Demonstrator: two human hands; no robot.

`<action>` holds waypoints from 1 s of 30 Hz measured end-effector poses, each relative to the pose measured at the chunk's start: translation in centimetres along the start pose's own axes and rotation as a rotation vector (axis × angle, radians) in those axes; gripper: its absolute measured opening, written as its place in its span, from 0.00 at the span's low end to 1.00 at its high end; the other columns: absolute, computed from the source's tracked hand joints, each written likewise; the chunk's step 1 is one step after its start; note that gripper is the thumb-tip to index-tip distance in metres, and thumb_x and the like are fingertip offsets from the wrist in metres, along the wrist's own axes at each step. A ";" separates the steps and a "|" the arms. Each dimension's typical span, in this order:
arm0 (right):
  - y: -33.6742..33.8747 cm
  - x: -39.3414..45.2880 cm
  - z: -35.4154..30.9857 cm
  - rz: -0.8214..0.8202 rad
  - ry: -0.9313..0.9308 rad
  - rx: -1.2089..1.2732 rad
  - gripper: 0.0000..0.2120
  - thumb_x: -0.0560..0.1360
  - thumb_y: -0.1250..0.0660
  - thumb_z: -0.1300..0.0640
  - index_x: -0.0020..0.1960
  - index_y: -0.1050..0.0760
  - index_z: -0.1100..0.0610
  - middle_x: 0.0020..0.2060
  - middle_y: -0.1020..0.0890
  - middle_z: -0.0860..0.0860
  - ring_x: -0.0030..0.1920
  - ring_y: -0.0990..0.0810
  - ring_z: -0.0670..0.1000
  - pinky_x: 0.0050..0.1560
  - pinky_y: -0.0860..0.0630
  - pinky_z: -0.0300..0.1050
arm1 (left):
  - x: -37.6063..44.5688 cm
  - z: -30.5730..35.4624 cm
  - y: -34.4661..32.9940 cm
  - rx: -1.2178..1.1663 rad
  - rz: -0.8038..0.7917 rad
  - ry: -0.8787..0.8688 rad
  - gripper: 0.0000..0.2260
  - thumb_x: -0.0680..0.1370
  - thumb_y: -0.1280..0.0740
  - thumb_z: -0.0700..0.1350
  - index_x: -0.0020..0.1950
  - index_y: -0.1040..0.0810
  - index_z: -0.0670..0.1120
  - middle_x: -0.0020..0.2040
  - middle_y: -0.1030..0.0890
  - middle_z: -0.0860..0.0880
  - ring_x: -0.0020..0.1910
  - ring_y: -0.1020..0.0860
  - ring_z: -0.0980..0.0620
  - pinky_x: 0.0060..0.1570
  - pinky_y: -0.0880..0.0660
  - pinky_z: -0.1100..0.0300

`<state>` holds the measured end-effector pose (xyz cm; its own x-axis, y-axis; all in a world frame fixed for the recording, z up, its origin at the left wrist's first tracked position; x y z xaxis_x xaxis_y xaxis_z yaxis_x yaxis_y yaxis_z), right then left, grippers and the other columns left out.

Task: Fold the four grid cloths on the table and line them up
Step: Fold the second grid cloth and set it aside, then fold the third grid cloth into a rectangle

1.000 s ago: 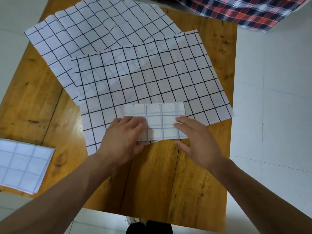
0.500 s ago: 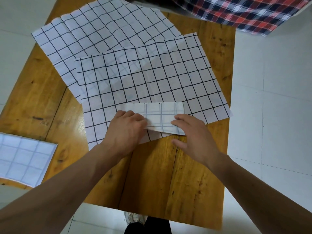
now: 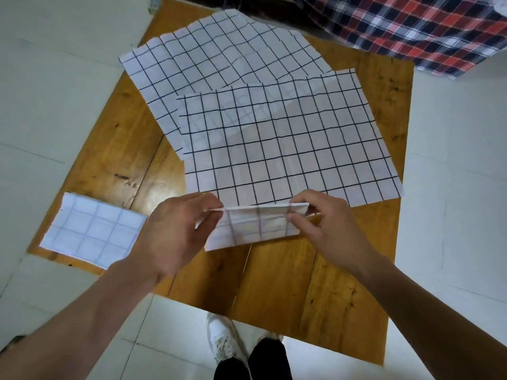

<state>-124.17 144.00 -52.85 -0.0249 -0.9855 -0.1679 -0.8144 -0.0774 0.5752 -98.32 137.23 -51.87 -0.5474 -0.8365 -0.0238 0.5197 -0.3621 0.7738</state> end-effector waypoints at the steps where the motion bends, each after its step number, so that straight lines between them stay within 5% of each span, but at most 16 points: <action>1: -0.6 -0.2 -0.6 -0.023 -0.021 0.025 0.04 0.76 0.31 0.52 0.50 0.23 0.48 0.39 0.20 0.45 0.42 0.22 0.45 0.40 0.23 0.41 | -0.8 -0.5 0.6 -0.023 0.006 0.021 0.05 0.79 0.34 0.49 0.49 0.19 0.51 0.42 0.18 0.57 0.41 0.19 0.57 0.39 0.22 0.55; 11: -8.2 -2.2 -1.7 -0.136 -0.257 -0.032 0.15 0.76 0.30 0.53 0.60 0.30 0.45 0.38 0.22 0.47 0.37 0.21 0.47 0.38 0.19 0.47 | -7.2 -6.2 0.5 -0.166 -0.035 0.306 0.05 0.76 0.28 0.42 0.44 0.20 0.53 0.39 0.19 0.60 0.45 0.21 0.60 0.42 0.29 0.70; 16: -9.4 -2.7 -0.6 -0.138 -0.279 -0.265 0.21 0.74 0.29 0.50 0.65 0.30 0.46 0.43 0.21 0.41 0.43 0.21 0.42 0.41 0.21 0.36 | -7.7 -7.6 -2.0 0.031 -0.093 0.230 0.04 0.78 0.32 0.47 0.51 0.22 0.55 0.47 0.21 0.59 0.44 0.22 0.57 0.41 0.25 0.62; 19: -8.9 -2.5 -0.6 -0.108 -0.238 -0.385 0.22 0.73 0.28 0.47 0.64 0.29 0.46 0.43 0.26 0.39 0.41 0.26 0.42 0.39 0.28 0.33 | -7.9 -8.1 -2.7 0.227 -0.129 0.209 0.12 0.75 0.29 0.50 0.58 0.24 0.55 0.53 0.24 0.57 0.44 0.22 0.54 0.35 0.25 0.61; 25: -7.2 -1.4 -0.5 0.028 -0.208 -0.376 0.18 0.76 0.32 0.48 0.65 0.28 0.48 0.43 0.26 0.41 0.42 0.26 0.43 0.43 0.23 0.38 | -6.5 -7.4 -2.0 0.181 -0.013 0.205 0.09 0.74 0.27 0.48 0.53 0.22 0.54 0.50 0.24 0.56 0.46 0.24 0.54 0.36 0.23 0.57; 30: -6.0 -0.4 0.0 0.063 -0.153 -0.427 0.17 0.77 0.33 0.51 0.66 0.26 0.51 0.56 0.25 0.45 0.57 0.28 0.44 0.55 0.29 0.36 | -3.4 -6.7 -2.5 0.246 0.044 0.168 0.12 0.72 0.25 0.44 0.55 0.19 0.50 0.53 0.19 0.53 0.50 0.24 0.48 0.41 0.24 0.56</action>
<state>-119.24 144.83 -56.24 -0.1781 -0.9591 -0.2199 -0.4972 -0.1052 0.8612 -93.36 138.24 -57.93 -0.4012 -0.9129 -0.0751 0.3548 -0.2305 0.9061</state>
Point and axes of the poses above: each hand's wrist, its own x-axis towards the middle knuckle, its own y-axis out of the back of the hand, z = x × y, the point moved 2 cm from there along x, towards the middle knuckle
